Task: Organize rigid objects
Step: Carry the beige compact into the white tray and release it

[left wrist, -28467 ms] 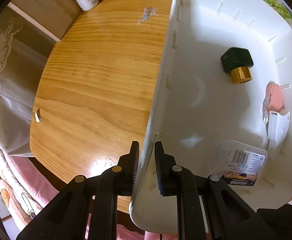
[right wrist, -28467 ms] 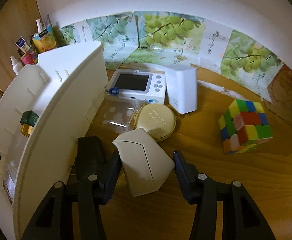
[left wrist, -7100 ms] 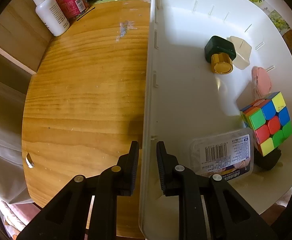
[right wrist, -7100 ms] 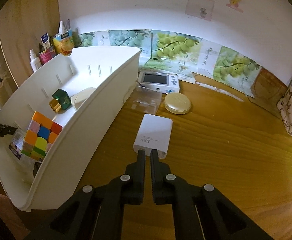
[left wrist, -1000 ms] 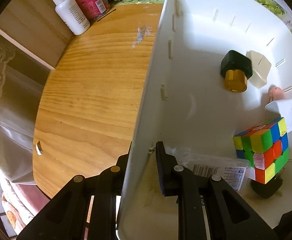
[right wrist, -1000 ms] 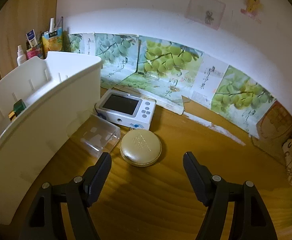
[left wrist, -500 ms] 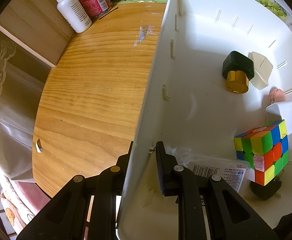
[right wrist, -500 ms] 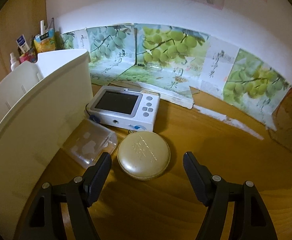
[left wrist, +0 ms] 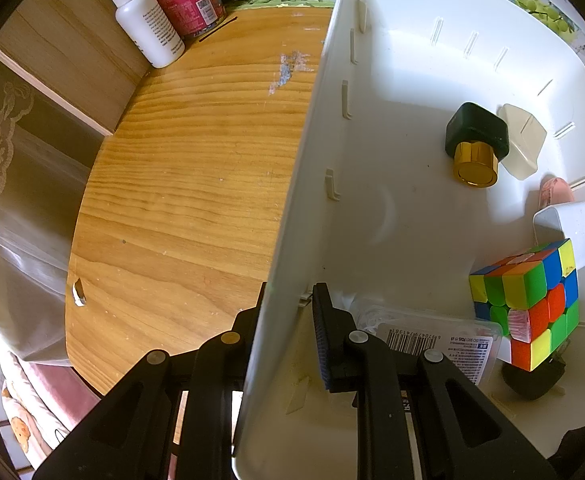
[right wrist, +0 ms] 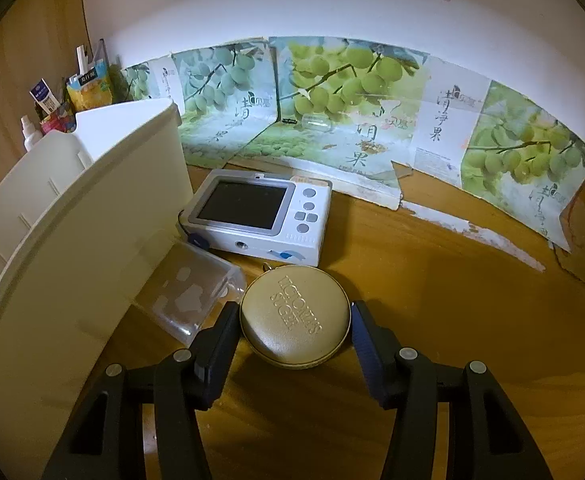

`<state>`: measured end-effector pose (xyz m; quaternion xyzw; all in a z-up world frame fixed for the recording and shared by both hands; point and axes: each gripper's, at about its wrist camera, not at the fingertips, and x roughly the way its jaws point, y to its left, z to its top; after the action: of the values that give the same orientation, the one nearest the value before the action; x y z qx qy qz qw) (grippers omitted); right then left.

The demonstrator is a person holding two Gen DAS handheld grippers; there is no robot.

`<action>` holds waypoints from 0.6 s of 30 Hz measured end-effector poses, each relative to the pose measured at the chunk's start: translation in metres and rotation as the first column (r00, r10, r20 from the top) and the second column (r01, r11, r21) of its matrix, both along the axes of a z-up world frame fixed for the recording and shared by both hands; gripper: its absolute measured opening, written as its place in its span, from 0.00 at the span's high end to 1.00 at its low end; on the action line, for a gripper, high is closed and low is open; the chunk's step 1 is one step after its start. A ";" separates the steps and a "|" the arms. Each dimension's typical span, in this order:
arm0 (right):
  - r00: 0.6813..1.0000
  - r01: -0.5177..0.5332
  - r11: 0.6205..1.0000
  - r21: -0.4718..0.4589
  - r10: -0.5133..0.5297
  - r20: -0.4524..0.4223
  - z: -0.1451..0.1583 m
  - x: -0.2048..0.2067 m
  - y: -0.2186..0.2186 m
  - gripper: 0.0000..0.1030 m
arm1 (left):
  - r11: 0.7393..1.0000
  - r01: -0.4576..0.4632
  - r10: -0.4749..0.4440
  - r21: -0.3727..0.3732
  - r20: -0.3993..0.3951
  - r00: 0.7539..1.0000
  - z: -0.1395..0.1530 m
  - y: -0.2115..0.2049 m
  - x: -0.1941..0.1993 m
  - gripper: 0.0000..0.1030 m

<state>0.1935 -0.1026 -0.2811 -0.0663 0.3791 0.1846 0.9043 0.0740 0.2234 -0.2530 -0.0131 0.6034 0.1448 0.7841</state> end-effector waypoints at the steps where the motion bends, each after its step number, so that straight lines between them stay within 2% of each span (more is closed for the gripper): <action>1: 1.000 0.001 1.000 -0.002 -0.001 0.002 0.003 -0.001 -0.001 0.46 | 1.000 0.000 0.000 0.000 0.001 1.000 0.000 0.000 0.000 0.81; 9: 0.998 -0.012 1.000 0.011 0.011 0.060 0.037 -0.019 -0.006 0.46 | 1.000 0.004 -0.004 0.006 0.014 1.000 0.002 -0.003 -0.005 0.81; 18: 0.986 -0.122 0.992 0.044 0.116 0.121 0.074 -0.044 0.015 0.46 | 1.000 0.013 -0.013 0.016 0.022 1.000 0.003 -0.008 -0.008 0.81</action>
<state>0.1494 -0.0875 -0.2069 -0.0763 0.3152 0.2436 0.9140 0.0662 0.2156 -0.2498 -0.0045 0.5937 0.1445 0.7916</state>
